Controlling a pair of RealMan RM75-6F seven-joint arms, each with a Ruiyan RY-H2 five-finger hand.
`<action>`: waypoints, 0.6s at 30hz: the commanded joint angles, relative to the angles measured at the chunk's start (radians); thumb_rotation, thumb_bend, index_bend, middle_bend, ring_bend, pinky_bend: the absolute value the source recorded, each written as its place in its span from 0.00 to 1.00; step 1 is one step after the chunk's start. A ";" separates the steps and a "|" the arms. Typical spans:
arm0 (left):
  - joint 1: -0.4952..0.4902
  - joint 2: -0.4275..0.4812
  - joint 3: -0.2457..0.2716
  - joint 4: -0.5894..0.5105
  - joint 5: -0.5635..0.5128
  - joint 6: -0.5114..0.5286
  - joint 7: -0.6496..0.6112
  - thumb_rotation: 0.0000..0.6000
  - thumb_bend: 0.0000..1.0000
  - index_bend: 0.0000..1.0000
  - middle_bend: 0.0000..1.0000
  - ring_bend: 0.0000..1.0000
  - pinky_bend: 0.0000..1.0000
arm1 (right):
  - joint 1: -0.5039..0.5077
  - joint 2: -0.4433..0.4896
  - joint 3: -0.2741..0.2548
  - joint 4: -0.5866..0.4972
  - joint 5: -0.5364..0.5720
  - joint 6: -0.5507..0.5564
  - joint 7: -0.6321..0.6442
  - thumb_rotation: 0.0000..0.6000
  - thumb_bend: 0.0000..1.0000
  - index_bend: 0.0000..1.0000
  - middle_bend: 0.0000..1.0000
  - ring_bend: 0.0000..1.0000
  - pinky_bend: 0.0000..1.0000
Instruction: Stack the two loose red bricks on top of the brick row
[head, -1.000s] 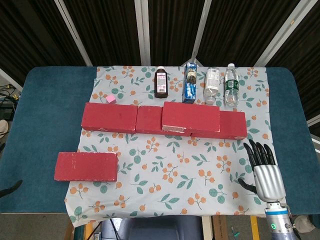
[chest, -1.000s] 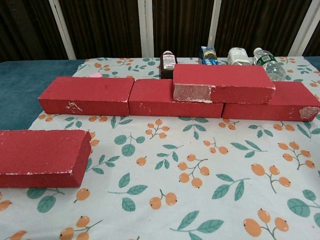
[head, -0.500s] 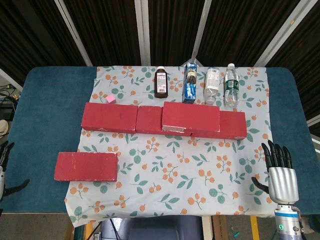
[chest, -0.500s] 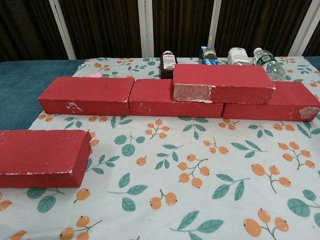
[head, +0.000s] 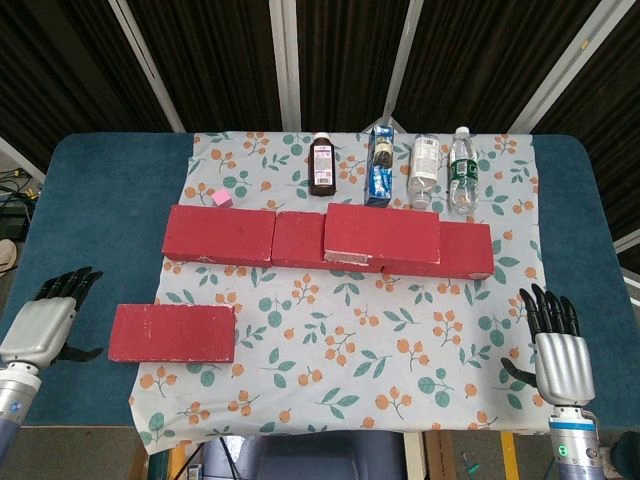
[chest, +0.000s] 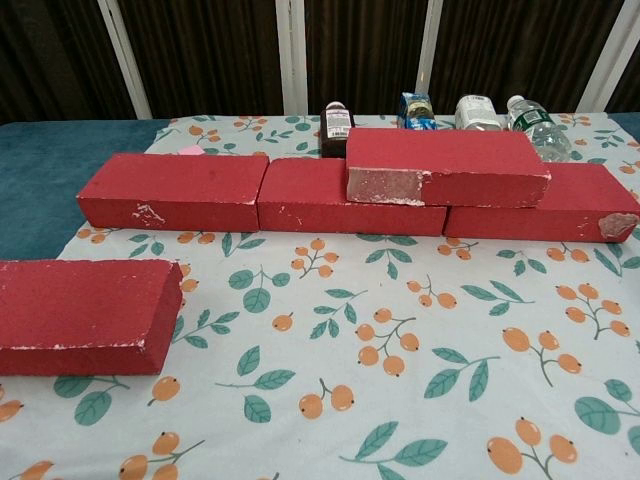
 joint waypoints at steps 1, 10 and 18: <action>-0.139 -0.005 -0.022 -0.059 -0.194 -0.027 0.180 1.00 0.00 0.00 0.00 0.00 0.00 | -0.001 -0.002 0.003 -0.003 0.005 -0.010 -0.007 1.00 0.15 0.00 0.00 0.00 0.00; -0.291 -0.089 0.022 -0.111 -0.383 0.025 0.395 1.00 0.00 0.00 0.00 0.00 0.00 | -0.002 -0.008 0.014 -0.005 0.016 -0.035 -0.015 1.00 0.15 0.00 0.00 0.00 0.00; -0.357 -0.163 0.054 -0.114 -0.483 0.057 0.461 1.00 0.00 0.00 0.00 0.00 0.00 | -0.005 -0.002 0.022 -0.010 0.033 -0.050 -0.020 1.00 0.15 0.00 0.00 0.00 0.00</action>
